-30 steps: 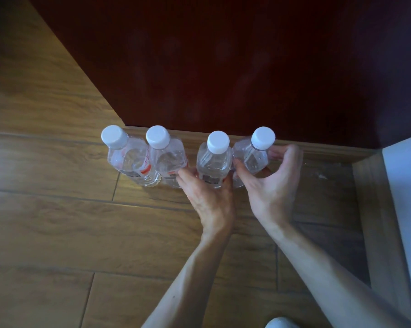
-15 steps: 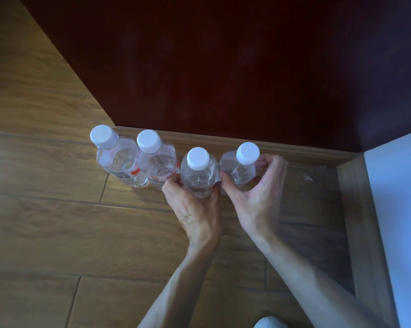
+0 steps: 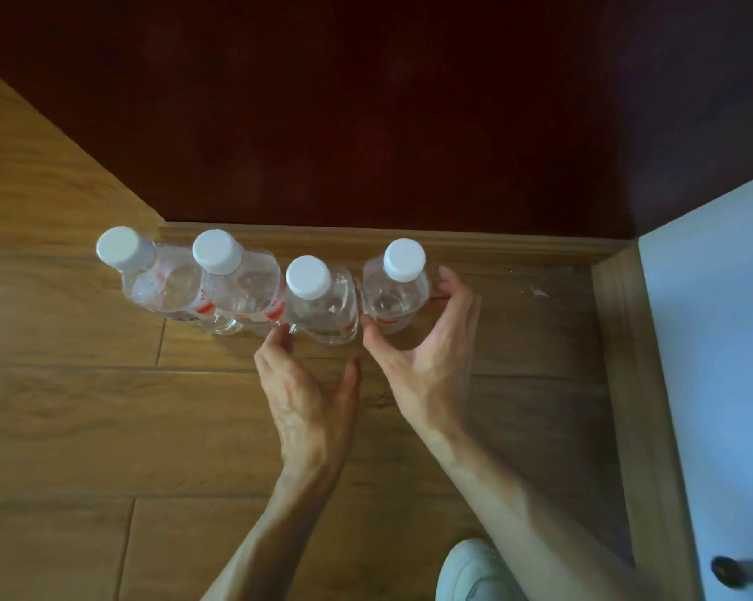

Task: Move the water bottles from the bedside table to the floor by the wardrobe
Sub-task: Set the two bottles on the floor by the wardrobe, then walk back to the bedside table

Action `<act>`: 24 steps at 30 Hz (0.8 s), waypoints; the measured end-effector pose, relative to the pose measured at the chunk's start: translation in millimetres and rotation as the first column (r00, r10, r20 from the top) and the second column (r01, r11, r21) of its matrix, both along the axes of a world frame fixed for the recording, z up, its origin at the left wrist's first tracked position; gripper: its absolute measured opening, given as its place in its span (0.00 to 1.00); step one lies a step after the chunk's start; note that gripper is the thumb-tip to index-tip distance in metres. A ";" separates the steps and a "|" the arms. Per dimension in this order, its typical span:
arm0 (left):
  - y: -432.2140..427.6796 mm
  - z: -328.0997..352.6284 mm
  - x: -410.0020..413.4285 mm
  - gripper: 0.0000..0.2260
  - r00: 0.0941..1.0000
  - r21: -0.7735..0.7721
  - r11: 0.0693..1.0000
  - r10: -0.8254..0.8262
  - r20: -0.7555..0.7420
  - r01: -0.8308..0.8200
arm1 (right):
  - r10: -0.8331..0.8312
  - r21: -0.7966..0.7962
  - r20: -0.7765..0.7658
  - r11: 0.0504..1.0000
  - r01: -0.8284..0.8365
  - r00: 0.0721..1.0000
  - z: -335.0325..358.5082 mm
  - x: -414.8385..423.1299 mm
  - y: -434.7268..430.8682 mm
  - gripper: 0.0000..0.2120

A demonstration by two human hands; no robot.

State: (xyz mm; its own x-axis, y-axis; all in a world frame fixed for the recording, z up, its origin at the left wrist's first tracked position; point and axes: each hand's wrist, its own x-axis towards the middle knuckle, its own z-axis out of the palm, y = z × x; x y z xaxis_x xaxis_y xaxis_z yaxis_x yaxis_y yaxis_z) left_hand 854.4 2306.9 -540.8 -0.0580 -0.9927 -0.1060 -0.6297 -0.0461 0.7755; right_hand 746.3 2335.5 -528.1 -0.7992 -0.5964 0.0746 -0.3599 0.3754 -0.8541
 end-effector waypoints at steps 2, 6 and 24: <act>0.6 8.0 11.9 0.37 0.991 0.018 0.997 -0.070 0.112 0.069 | -0.012 0.056 0.033 0.998 0.010 0.999 -0.3 2.7 10.9 0.42; -2.6 31.3 37.8 0.38 0.885 0.129 0.950 -0.312 0.347 0.284 | 0.034 0.187 0.088 0.981 -0.050 0.996 3.4 8.1 43.0 0.38; 36.1 248.6 104.4 0.34 0.399 0.507 0.578 -0.813 0.423 0.639 | 0.481 0.709 0.316 0.452 -0.541 0.817 224.7 49.8 171.6 0.36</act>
State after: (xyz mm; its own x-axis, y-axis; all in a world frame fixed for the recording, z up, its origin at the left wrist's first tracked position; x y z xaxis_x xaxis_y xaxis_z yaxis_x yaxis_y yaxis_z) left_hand 958.8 2343.0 -292.2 -0.5883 -0.5336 -0.6077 -0.7903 0.5384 0.2923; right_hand 796.1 2507.1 -303.4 -0.3160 -0.7105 -0.6288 -0.6664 0.6379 -0.3859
